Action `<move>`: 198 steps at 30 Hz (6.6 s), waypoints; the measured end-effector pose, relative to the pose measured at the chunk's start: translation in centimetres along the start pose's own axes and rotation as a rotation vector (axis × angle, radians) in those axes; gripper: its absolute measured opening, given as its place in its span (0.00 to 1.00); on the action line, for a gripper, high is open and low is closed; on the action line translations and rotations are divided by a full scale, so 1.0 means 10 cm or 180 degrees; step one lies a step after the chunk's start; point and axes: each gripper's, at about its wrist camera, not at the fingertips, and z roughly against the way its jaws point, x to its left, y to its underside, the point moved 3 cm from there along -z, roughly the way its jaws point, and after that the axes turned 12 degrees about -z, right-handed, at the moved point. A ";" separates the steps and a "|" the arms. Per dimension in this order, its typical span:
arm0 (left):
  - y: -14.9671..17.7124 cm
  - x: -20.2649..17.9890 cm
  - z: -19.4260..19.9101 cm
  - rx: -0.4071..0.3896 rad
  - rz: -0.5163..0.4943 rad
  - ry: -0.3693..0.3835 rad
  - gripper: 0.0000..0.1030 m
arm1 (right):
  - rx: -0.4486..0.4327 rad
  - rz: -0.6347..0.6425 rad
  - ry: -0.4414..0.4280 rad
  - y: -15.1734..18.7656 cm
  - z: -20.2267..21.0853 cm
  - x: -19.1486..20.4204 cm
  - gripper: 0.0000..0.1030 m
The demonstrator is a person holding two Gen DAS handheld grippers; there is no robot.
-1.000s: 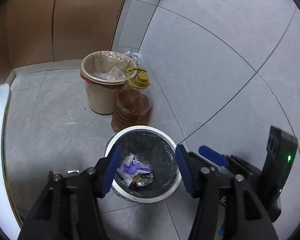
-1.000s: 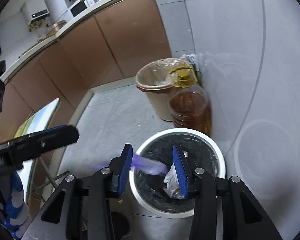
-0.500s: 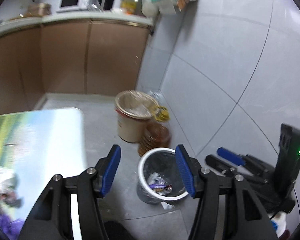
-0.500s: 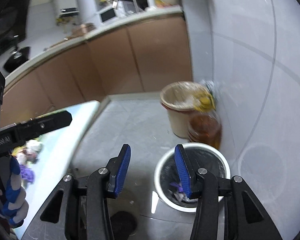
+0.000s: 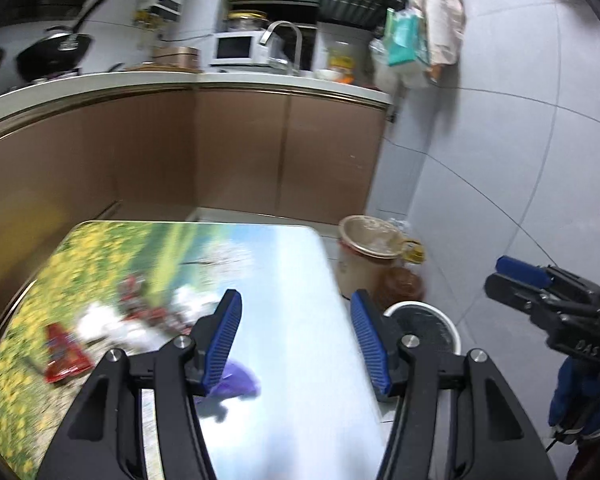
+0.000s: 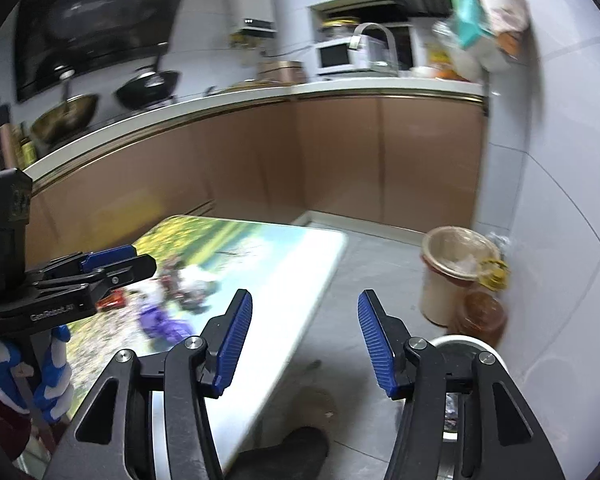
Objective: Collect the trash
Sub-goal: 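Move both open tools back over the table, then grasp the red snack bag with the left tool while the right tool grasps the purple bag, then carry snack bag and purple bag to the bin and release both, then move both open tools back over the remaining trash on the table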
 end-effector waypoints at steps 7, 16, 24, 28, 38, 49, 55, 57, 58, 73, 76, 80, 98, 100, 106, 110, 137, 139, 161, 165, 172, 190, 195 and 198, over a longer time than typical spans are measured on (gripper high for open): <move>0.28 0.33 0.43 -0.0073 0.0023 -0.0285 0.63 | 0.0040 0.0233 -0.0252 0.07 0.05 0.55 0.54; 0.48 0.62 0.76 -0.0159 0.0066 -0.0489 0.68 | 0.0138 0.0395 -0.0326 0.15 0.05 1.04 0.61; 0.59 0.90 0.88 -0.0184 0.0123 -0.0552 0.69 | 0.0173 0.0551 -0.0359 0.14 0.01 1.34 0.63; 0.63 1.04 0.85 -0.0160 0.0170 -0.0559 0.69 | 0.0216 0.0637 -0.0396 0.15 -0.05 1.46 0.64; 0.83 1.43 0.61 -0.0019 0.0375 -0.0540 0.69 | 0.0453 0.0769 -0.0421 0.24 -0.50 1.70 0.69; 1.41 2.18 0.42 0.0190 0.0663 -0.0649 0.77 | 0.0992 0.0923 -0.0416 0.64 -1.28 1.85 0.76; 1.46 2.41 0.10 0.0377 0.0585 -0.0618 0.78 | 0.1222 0.1114 -0.0472 0.86 -1.74 2.00 0.77; 1.45 2.44 -0.02 0.0440 0.0532 -0.0623 0.78 | 0.1252 0.1178 -0.0478 0.89 -1.85 2.04 0.77; 1.44 2.47 -0.11 0.0481 0.0510 -0.0617 0.78 | 0.1269 0.1192 -0.0484 0.90 -1.88 2.05 0.77; 1.58 2.60 -0.58 0.0756 0.0768 -0.0355 0.09 | 0.1466 0.1059 -0.0468 0.96 -2.12 1.80 0.41; 1.55 2.56 -0.45 0.0696 0.0794 -0.0376 0.08 | 0.1401 0.0970 -0.0520 0.92 -2.00 1.75 0.39; 1.51 2.52 -0.26 0.0624 0.0828 -0.0445 0.08 | 0.1286 0.0879 -0.0595 0.83 -1.79 1.70 0.38; 0.76 1.04 -0.08 0.0476 0.0225 0.0034 0.07 | 0.0578 0.0265 -0.0442 0.37 -0.82 0.61 0.38; 0.64 0.77 -0.22 0.0495 0.0113 0.0170 0.07 | 0.0493 0.0106 -0.0284 0.31 -0.73 0.28 0.38; 0.20 -0.39 -0.88 0.0589 -0.0379 0.0688 0.07 | 0.0317 -0.0376 0.0334 0.25 -0.58 -0.89 0.39; -0.05 -1.08 -1.40 0.0689 -0.0644 0.0925 0.08 | 0.0280 -0.0647 0.0632 0.28 -0.64 -1.52 0.39; -0.16 -2.62 -3.37 0.1314 -0.0608 0.1518 0.40 | 0.0378 -0.1096 0.1685 0.47 -1.14 -3.11 0.58; -0.18 -2.56 -3.29 0.1262 -0.0575 0.1500 0.40 | 0.0356 -0.1112 0.1677 0.47 -1.11 -3.07 0.58; -0.23 -0.89 -0.69 -0.0166 -0.0437 0.0418 0.40 | -0.0301 -0.0410 0.0940 -0.11 -0.12 -0.92 0.96; -0.08 -0.57 -0.32 -0.0146 -0.0372 0.0265 0.40 | -0.0449 -0.0286 0.0685 -0.19 0.10 -0.47 1.00; 0.13 0.08 0.26 -0.0185 -0.0109 -0.0107 0.40 | -0.0715 -0.0037 0.0306 -0.32 0.40 0.19 1.00; 0.68 0.87 1.06 -0.0249 0.0134 -0.0855 0.58 | -0.0374 0.0451 -0.0134 -0.06 0.26 1.20 1.00; 0.77 1.00 1.05 -0.0220 0.0170 -0.0883 0.58 | -0.0292 0.0518 -0.0225 -0.03 0.18 1.41 0.99; 0.81 1.09 1.01 -0.0179 0.0165 -0.0881 0.58 | -0.0242 0.0528 -0.0236 -0.02 0.11 1.48 0.97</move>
